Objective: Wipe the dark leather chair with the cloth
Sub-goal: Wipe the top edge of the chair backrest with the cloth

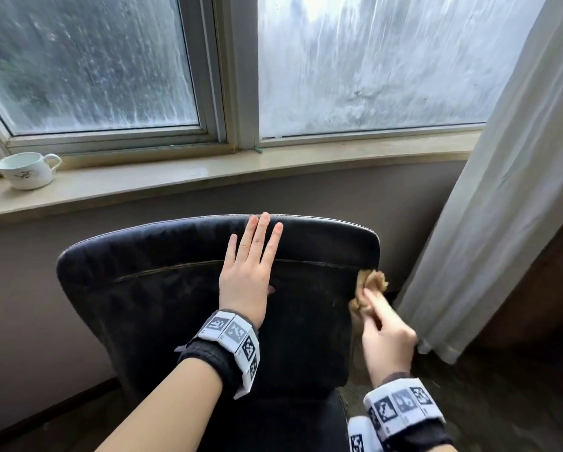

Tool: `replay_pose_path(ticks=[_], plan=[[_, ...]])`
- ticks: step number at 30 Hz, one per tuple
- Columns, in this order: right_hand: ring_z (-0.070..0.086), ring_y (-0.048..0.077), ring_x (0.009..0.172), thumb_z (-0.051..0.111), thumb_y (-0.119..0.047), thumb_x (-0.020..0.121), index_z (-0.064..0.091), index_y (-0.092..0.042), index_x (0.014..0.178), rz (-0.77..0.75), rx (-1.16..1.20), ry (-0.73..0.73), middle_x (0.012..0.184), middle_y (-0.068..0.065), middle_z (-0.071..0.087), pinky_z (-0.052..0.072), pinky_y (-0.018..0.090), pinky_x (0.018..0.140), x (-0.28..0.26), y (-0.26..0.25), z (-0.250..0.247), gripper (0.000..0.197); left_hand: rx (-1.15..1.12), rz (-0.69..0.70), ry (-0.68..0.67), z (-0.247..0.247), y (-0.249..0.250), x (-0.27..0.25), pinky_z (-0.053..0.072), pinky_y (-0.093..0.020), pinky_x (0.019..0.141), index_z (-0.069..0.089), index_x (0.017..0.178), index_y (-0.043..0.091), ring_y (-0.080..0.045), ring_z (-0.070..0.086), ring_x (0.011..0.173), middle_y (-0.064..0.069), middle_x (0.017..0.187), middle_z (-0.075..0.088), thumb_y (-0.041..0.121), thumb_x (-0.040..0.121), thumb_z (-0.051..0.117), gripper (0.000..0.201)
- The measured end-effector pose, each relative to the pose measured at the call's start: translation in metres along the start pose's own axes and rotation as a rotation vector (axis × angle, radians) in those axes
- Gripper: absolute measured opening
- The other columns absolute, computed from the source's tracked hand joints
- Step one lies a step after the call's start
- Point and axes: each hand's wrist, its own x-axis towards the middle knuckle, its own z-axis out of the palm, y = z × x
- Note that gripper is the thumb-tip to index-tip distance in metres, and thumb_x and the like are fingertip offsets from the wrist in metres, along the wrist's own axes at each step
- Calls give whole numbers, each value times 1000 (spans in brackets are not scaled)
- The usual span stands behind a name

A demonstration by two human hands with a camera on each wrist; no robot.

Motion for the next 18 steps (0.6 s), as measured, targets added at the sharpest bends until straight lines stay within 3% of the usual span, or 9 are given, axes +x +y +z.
replay_pose_path(ticks=[2, 4, 8, 11, 15, 18], plan=[[49, 6, 115, 66, 15, 74, 69, -2, 108, -104, -3, 67, 112, 12, 67, 27, -2, 100, 12, -17, 9, 38, 9, 28, 5, -1, -8, -9, 29, -45, 110, 30, 144, 14, -24, 23, 140, -8, 152, 25, 20, 49, 89, 112], [48, 9, 115, 63, 13, 74, 70, -2, 106, -159, -35, 37, 112, 12, 68, 27, 1, 102, 10, -26, 25, 36, 36, 34, -51, -1, -21, -27, 34, -46, 108, 33, 143, 13, -24, 27, 139, -7, 152, 26, 23, 51, 87, 107], [66, 21, 100, 64, 9, 72, 72, -2, 100, -182, -82, 4, 106, 13, 71, 37, 14, 94, 0, -42, 32, 31, 49, -9, -140, 5, -56, -71, 34, -46, 107, 34, 142, 16, -22, 31, 137, -4, 151, 29, 12, 50, 85, 105], [67, 24, 98, 65, 13, 71, 72, 0, 98, -326, -21, -59, 103, 15, 72, 35, 7, 99, -1, -78, 49, 31, 69, -41, -115, 3, -78, -91, 27, -44, 106, 33, 143, 14, -21, 30, 137, -4, 151, 29, 4, 54, 80, 101], [62, 31, 85, 45, -4, 79, 70, 1, 90, -378, -62, -106, 88, 13, 71, 42, 28, 91, -12, -125, 97, 28, 80, -277, -84, -7, -118, -102, 23, -45, 107, 28, 142, 4, -26, 33, 136, -12, 149, 32, 19, 57, 83, 103], [61, 30, 81, 48, 1, 78, 68, 0, 85, -373, -73, -139, 81, 11, 68, 52, 36, 85, -27, -149, 115, 21, 100, -331, -90, -10, -147, -117, 22, -45, 107, 21, 142, 4, -26, 31, 136, -13, 149, 30, 25, 56, 85, 109]])
